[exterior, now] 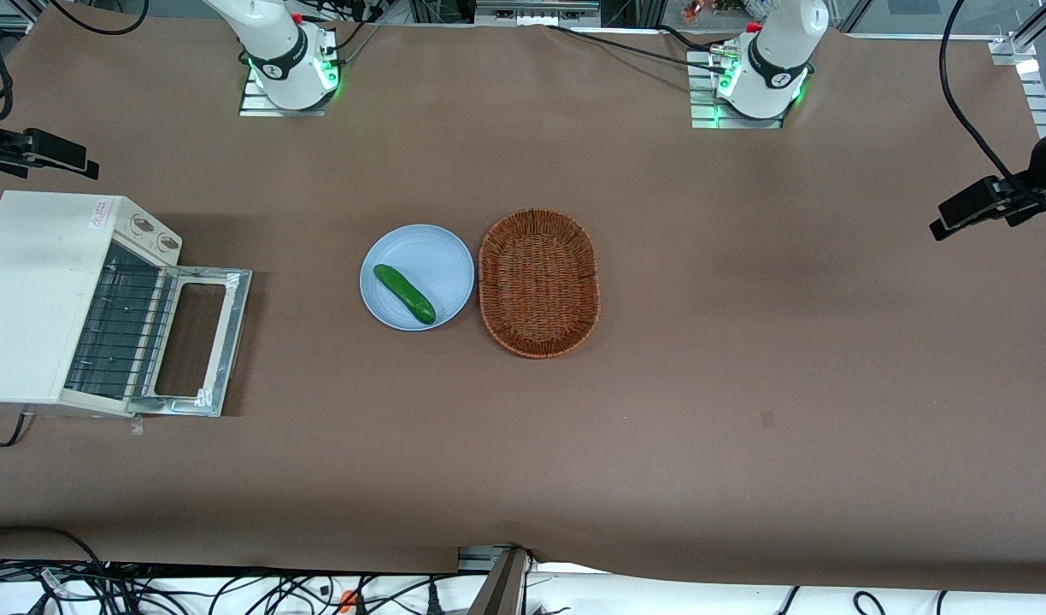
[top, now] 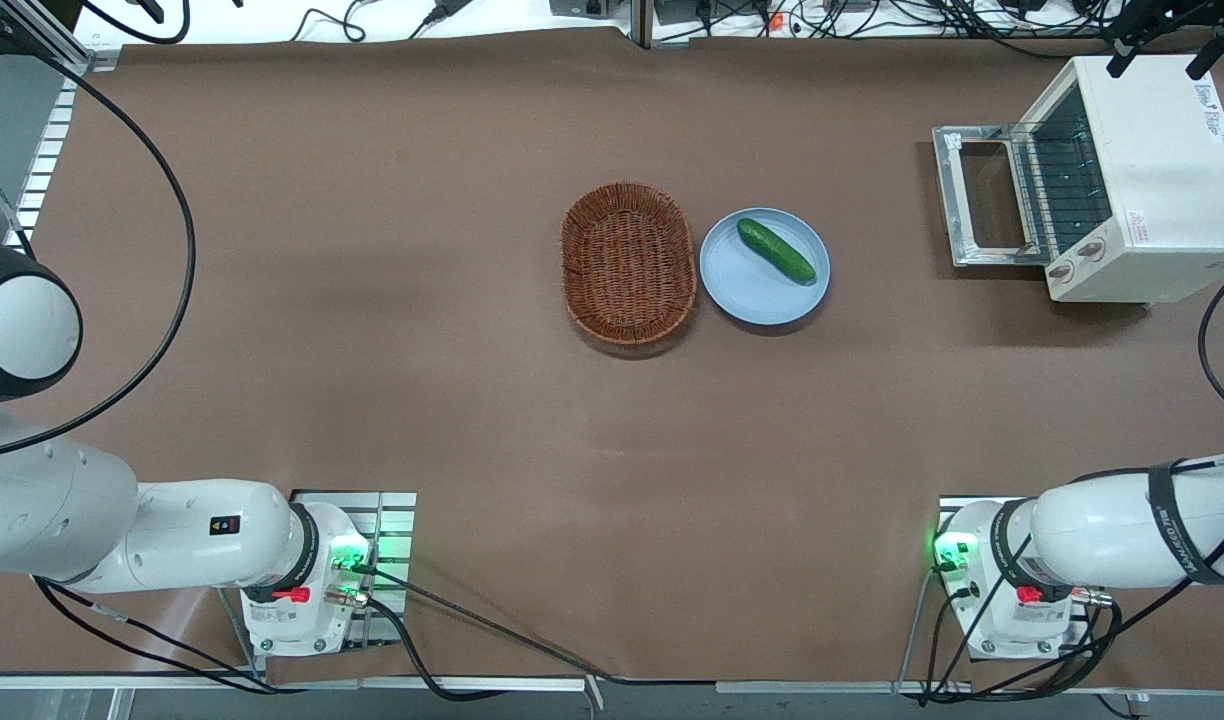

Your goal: Open oven door with right arm only

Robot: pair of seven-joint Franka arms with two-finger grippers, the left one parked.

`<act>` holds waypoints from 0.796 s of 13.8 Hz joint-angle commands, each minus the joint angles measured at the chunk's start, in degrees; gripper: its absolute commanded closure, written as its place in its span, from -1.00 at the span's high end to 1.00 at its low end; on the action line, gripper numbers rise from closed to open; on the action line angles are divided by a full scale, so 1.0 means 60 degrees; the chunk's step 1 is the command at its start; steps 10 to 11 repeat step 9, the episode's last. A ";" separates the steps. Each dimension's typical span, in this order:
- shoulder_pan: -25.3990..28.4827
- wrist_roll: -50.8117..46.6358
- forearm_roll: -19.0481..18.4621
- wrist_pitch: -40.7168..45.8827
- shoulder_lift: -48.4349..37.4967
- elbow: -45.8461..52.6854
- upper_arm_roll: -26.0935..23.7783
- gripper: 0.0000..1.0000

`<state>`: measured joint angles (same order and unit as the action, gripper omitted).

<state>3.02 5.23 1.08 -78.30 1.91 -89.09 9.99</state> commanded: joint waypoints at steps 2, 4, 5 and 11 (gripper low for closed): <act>-0.0153 0.0023 -0.0062 -0.0118 0.0267 0.0391 -0.0215 1.00; -0.0094 0.0052 -0.0135 -0.0162 0.0267 0.0420 -0.0258 1.00; -0.0007 0.0023 -0.0165 -0.0177 0.0267 0.0449 -0.0259 1.00; 0.0009 -0.0021 -0.0150 -0.0410 0.0282 0.0450 -0.0259 1.00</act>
